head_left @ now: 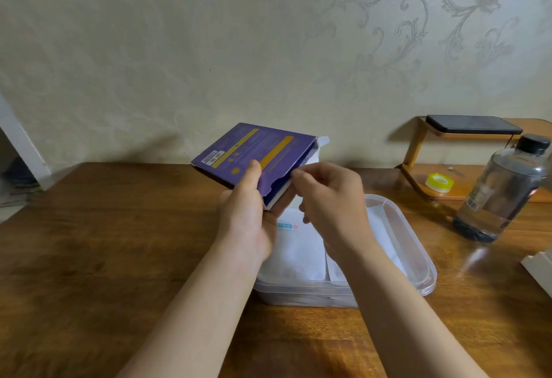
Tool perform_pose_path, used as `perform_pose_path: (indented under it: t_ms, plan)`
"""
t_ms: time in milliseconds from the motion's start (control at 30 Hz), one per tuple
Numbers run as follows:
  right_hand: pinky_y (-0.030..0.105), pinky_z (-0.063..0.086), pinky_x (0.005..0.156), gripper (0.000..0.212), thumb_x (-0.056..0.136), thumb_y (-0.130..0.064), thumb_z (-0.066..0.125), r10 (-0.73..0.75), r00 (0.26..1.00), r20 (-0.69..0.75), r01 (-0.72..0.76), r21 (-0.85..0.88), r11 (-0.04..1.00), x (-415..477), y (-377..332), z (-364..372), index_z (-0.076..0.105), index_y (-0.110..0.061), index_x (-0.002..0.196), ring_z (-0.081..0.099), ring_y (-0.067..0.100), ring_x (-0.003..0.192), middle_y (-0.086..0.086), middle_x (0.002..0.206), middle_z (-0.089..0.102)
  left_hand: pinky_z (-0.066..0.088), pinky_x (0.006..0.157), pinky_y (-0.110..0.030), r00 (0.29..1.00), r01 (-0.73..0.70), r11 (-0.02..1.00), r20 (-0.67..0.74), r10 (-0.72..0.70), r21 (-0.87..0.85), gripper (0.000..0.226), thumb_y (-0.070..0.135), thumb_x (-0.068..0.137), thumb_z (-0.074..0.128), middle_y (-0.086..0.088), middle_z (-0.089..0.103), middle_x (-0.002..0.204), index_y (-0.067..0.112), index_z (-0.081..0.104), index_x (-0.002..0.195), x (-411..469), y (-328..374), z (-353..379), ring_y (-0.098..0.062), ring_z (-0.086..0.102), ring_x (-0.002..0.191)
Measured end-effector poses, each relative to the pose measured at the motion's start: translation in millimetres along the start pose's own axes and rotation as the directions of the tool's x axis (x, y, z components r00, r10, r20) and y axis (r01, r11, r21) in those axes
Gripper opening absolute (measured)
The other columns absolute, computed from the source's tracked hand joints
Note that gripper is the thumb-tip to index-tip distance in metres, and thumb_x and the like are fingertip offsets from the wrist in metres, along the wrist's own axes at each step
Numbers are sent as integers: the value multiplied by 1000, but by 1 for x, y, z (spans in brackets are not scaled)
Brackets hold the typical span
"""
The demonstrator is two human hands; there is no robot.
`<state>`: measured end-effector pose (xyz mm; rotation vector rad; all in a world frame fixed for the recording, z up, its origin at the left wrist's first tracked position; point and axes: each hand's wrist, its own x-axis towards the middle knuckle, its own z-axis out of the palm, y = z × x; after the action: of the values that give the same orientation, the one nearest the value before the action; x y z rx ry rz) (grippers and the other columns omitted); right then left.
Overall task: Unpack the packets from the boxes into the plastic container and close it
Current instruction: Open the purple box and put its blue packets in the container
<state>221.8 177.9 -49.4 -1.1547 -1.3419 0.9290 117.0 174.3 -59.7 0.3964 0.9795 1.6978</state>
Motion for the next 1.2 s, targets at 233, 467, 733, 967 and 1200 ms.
perform_pose_path:
  t_ms: [233, 467, 733, 967, 1200]
  plan:
    - [28, 32, 47, 21, 94, -6, 53, 307, 933, 189, -353, 306, 884, 3, -13, -8, 59, -5, 74, 41, 19, 43, 9, 55, 52, 62, 70, -36, 991, -131, 986, 33, 129, 105, 14, 25, 101, 63, -7, 80, 91, 14, 70, 106, -8, -12, 5, -22, 76, 75]
    - [21, 21, 41, 36, 93, 1, 56, 368, 904, 217, -427, 437, 791, 11, -3, -12, 45, -13, 63, 24, 13, 40, -1, 46, 33, 62, 86, -51, 989, -145, 984, 46, 141, 107, 17, 25, 99, 67, -7, 80, 99, 15, 70, 112, -11, -18, 9, -29, 77, 91]
    - [19, 17, 39, 34, 93, -16, 67, 317, 924, 215, -381, 442, 812, 10, 1, -8, 47, -14, 66, 20, 10, 37, -3, 44, 35, 62, 66, -33, 994, -97, 994, 51, 95, 43, 18, 6, 90, 75, -7, 79, 94, 12, 72, 107, -9, -14, 7, -20, 75, 76]
    - [24, 15, 43, 41, 91, -19, 71, 299, 936, 186, -349, 365, 863, 10, -5, -14, 42, -16, 62, 19, 12, 42, 0, 50, 33, 60, 54, -26, 998, -63, 998, -21, 62, -14, 21, 2, 87, 76, -5, 78, 85, 15, 70, 102, -5, 1, 3, -17, 72, 61]
    - [26, 24, 44, 32, 92, -13, 66, 249, 956, 155, -268, 119, 956, 17, -9, -32, 52, -8, 63, 29, 16, 39, 6, 48, 40, 64, 60, -33, 997, -48, 999, -63, 46, -17, 23, 4, 88, 77, -8, 79, 94, 16, 66, 104, -1, 10, -5, -19, 76, 68]
